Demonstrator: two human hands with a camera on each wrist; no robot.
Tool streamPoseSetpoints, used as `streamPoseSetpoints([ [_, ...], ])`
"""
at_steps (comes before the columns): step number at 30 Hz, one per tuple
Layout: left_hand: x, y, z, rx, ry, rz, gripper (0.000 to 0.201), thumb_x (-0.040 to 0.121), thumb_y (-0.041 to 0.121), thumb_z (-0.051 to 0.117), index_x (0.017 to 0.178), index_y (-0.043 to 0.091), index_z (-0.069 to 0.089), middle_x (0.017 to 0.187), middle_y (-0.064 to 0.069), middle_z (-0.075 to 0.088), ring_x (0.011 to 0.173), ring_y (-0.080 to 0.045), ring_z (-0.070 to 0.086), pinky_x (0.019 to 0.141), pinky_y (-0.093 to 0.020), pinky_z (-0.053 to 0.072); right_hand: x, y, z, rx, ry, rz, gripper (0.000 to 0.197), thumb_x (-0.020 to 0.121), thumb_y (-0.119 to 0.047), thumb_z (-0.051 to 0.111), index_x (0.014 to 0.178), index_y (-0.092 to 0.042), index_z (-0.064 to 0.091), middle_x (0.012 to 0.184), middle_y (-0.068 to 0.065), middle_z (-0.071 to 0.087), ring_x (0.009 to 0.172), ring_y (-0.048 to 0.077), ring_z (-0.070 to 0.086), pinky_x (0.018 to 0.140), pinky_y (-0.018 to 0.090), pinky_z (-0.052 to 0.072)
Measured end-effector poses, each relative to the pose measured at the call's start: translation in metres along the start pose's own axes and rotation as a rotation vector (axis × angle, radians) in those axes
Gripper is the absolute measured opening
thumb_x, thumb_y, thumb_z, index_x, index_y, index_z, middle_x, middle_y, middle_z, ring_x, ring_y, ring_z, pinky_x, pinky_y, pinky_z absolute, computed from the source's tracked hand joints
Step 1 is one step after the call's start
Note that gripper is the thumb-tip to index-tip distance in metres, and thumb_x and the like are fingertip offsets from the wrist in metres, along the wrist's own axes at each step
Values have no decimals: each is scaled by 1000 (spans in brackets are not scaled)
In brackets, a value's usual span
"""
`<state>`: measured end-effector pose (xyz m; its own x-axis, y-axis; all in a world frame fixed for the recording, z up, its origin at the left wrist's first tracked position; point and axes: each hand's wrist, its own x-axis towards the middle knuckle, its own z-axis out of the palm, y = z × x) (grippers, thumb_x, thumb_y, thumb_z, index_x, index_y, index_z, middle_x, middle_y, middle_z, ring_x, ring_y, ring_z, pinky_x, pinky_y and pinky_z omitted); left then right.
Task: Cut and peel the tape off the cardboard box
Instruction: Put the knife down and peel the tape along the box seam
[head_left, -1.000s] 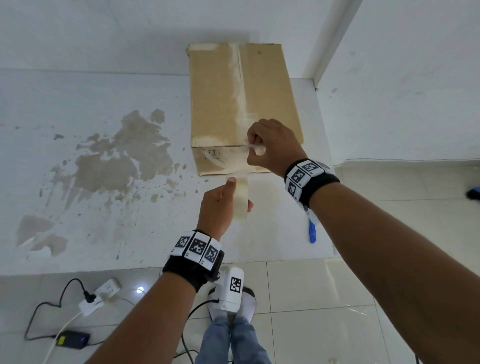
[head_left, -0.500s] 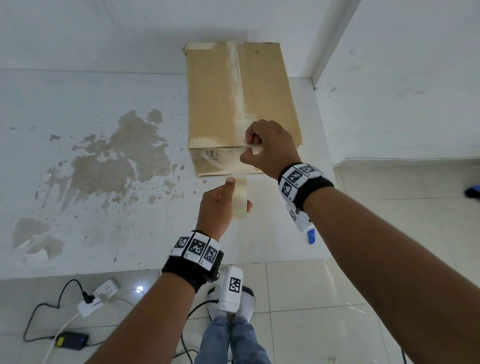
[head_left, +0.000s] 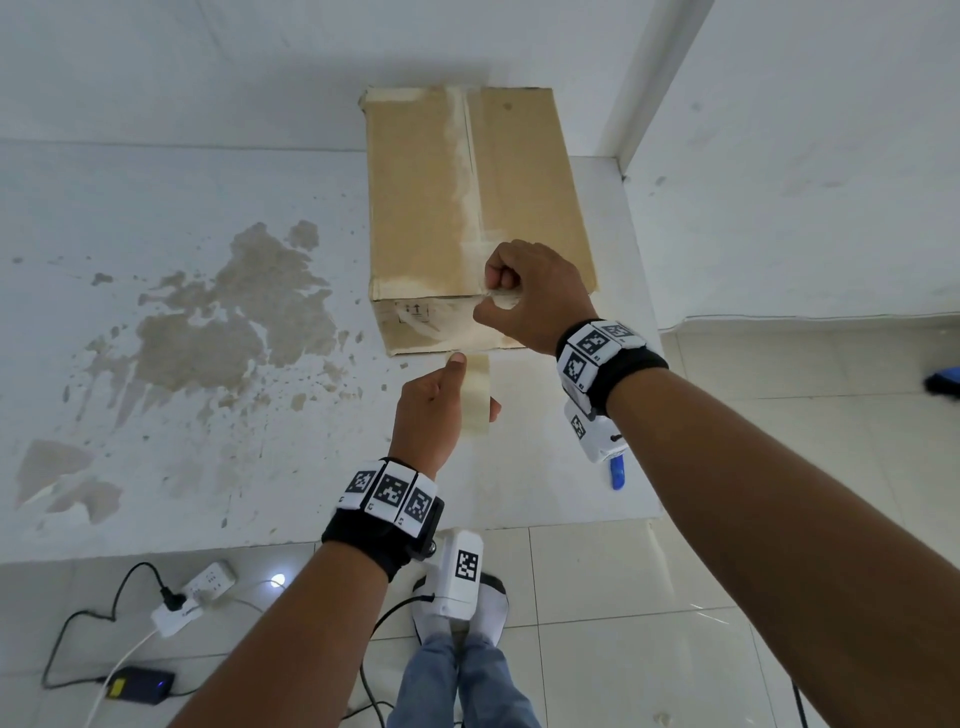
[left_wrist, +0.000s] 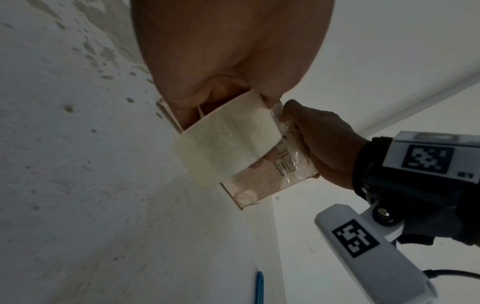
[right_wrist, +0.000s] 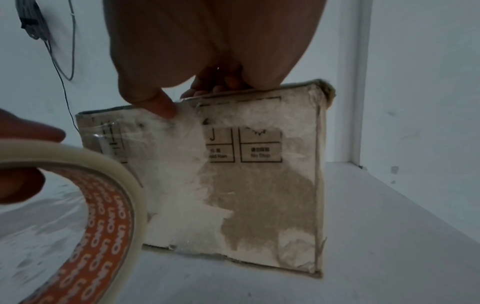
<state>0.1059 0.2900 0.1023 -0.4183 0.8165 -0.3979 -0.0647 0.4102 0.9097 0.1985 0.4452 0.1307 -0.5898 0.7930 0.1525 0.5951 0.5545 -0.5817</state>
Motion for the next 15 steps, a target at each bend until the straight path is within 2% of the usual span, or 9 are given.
streamPoseSetpoints([
  [3, 0, 1, 1, -14, 2, -1, 67, 108, 35, 38, 55, 20, 76, 65, -2, 78, 73, -19, 75, 87, -38, 57, 1, -3, 3, -15, 18, 28, 30, 62, -33, 76, 75, -19, 54, 71, -7, 52, 70, 16, 47, 62, 22, 35],
  [6, -1, 2, 1, -18, 3, -2, 68, 108, 36, 39, 53, 21, 76, 65, -3, 78, 78, -27, 76, 89, -41, 58, 2, -8, 9, -55, 32, 50, 37, 58, -36, 78, 75, -18, 51, 71, -10, 47, 69, 15, 42, 59, 23, 35],
  [10, -1, 6, -1, -25, 13, -9, 64, 108, 36, 40, 59, 17, 77, 70, -9, 79, 78, -29, 77, 85, -36, 59, 1, -4, 4, -48, 0, 32, 31, 62, -36, 75, 78, -19, 54, 73, -8, 51, 71, 15, 45, 62, 17, 34],
  [13, -2, 6, -2, 0, 11, -2, 65, 108, 35, 38, 65, 8, 78, 72, -9, 80, 78, -25, 77, 83, -32, 56, 2, -2, -3, 6, -41, 49, 22, 67, -33, 73, 78, -22, 58, 76, -8, 57, 74, 14, 52, 67, 21, 41],
  [15, -3, 6, -1, -16, -2, -10, 65, 108, 35, 38, 67, 6, 78, 69, -6, 79, 74, -20, 76, 81, -31, 56, 2, -2, -2, 17, -24, 76, 23, 65, -34, 74, 75, -23, 57, 73, -9, 56, 72, 13, 52, 65, 21, 38],
])
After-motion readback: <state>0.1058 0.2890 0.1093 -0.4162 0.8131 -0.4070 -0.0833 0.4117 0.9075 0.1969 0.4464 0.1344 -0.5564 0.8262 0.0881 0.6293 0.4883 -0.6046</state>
